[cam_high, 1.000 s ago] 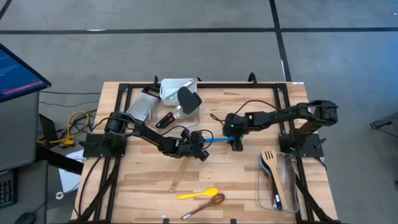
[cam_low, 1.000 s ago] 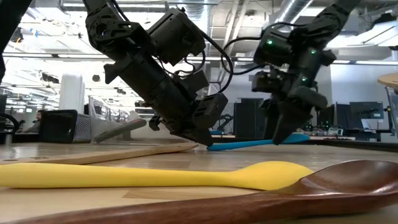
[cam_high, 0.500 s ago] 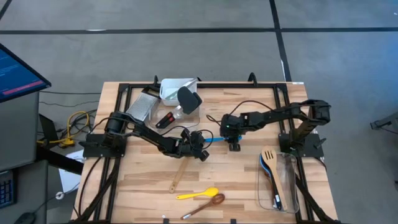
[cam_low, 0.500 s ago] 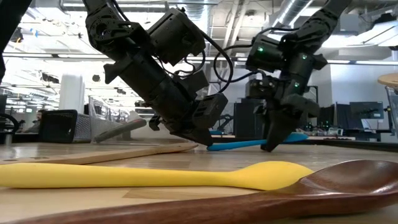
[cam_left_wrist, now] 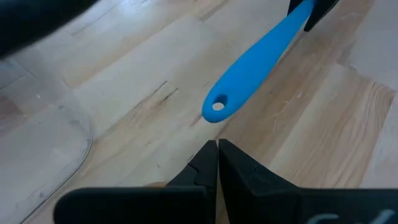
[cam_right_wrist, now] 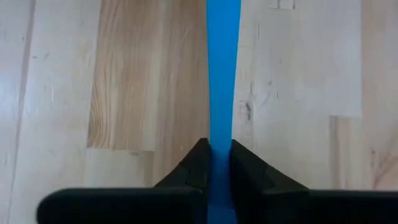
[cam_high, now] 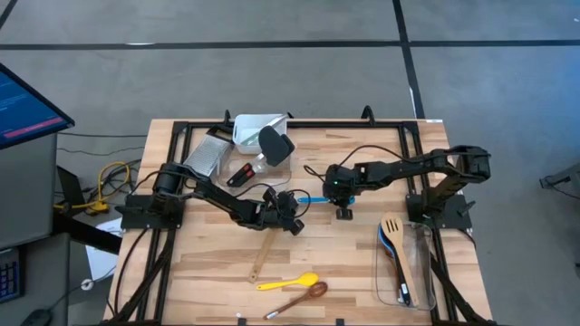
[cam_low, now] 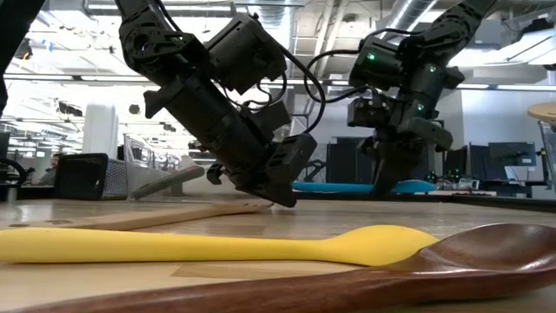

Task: Pick & Place Kitchen Items
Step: Put the blue spoon into the bottom transparent bin

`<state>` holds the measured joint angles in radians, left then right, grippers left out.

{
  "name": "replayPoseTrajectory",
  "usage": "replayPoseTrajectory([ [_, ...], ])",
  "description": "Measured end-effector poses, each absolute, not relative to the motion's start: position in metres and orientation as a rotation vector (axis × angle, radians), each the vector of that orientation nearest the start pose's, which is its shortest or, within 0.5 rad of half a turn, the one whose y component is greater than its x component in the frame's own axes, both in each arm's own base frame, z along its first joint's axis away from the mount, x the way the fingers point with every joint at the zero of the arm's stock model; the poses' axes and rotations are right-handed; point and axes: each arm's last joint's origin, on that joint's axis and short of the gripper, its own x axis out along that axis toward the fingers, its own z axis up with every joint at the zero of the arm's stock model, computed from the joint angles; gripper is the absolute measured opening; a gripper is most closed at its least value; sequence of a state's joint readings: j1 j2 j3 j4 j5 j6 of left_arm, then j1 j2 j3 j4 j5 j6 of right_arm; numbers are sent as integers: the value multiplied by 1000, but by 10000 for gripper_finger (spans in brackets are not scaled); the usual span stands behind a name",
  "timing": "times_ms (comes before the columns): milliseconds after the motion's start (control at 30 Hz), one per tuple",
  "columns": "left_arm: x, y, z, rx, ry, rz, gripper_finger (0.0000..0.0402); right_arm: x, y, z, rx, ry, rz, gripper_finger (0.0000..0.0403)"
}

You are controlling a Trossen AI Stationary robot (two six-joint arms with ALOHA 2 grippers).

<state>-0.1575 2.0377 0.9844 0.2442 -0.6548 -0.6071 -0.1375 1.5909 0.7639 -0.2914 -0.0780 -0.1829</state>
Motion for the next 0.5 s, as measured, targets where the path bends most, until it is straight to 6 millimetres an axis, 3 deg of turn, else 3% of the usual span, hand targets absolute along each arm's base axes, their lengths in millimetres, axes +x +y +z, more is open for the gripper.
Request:
replayPoseTrajectory([
  [333, 380, -46, 100, -248, 481, 618, 2, 270, -37, 145, -70, 1150, 2, 29],
  [500, 380, -46, 126, -207, 434, 582, 2, 265, -36, 161, -80, 1105, -10, 29],
])
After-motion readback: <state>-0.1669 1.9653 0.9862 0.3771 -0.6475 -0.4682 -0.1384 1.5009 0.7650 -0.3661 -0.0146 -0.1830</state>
